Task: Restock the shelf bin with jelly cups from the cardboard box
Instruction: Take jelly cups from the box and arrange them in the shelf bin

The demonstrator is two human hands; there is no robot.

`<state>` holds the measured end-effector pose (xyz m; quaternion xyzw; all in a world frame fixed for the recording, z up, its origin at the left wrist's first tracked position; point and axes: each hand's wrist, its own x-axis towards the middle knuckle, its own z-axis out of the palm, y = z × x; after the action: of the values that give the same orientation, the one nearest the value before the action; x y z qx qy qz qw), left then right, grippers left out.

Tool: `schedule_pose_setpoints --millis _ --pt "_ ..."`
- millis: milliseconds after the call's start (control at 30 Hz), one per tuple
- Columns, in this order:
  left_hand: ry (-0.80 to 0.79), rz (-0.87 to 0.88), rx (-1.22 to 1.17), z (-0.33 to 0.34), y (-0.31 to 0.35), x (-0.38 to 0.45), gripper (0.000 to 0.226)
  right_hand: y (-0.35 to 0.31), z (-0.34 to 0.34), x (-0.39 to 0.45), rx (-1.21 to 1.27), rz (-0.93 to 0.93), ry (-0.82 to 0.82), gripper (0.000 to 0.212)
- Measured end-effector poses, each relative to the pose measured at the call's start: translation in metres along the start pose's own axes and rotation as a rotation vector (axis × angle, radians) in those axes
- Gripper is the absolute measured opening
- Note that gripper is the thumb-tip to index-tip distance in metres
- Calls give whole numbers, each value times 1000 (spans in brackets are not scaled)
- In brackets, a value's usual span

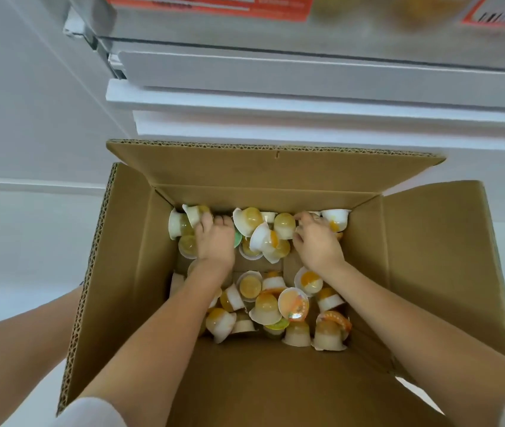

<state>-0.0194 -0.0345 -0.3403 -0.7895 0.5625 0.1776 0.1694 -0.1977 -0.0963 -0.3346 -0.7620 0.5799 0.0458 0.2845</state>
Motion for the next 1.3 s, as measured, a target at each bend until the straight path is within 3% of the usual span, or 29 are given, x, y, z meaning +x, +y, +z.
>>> schedule_pose_setpoints --millis 167,267,433,600,700,800,867,933,1000,1100,1200,1300 --pt "-30 75 -288 -4 -14 -29 67 -5 0 -15 57 -218 85 32" --pt "-84 22 -556 -14 -23 -48 73 -20 3 -21 119 -283 87 28" --pt "-126 -8 -760 -15 -39 -63 85 -60 19 6 66 -112 3 48" --pt "-55 -89 -995 -20 -47 -75 80 -92 34 16 182 204 90 56" --pt "-40 -111 -1055 -23 -51 -75 77 -92 30 12 423 341 67 55" --pt "-40 -104 -1144 -34 -56 -74 69 -85 6 -1 814 382 30 50" --pt "-87 -55 -1220 -50 -60 -78 64 -81 -23 -17 1103 395 -154 42" --pt "-158 43 -1287 -74 -64 -85 63 -76 -60 -36 1386 399 -452 36" --pt "-200 175 -1294 -106 -66 -96 63 -75 -101 -56 1526 369 -622 34" --pt "-204 334 -1227 -162 -67 -117 64 -83 -161 -88 1498 227 -654 27" --pt "-164 421 -1188 -213 -64 -146 62 -97 -212 -122 1343 33 -565 31" --pt "-110 445 -1198 -249 -54 -174 58 -112 -245 -156 1194 -146 -323 30"
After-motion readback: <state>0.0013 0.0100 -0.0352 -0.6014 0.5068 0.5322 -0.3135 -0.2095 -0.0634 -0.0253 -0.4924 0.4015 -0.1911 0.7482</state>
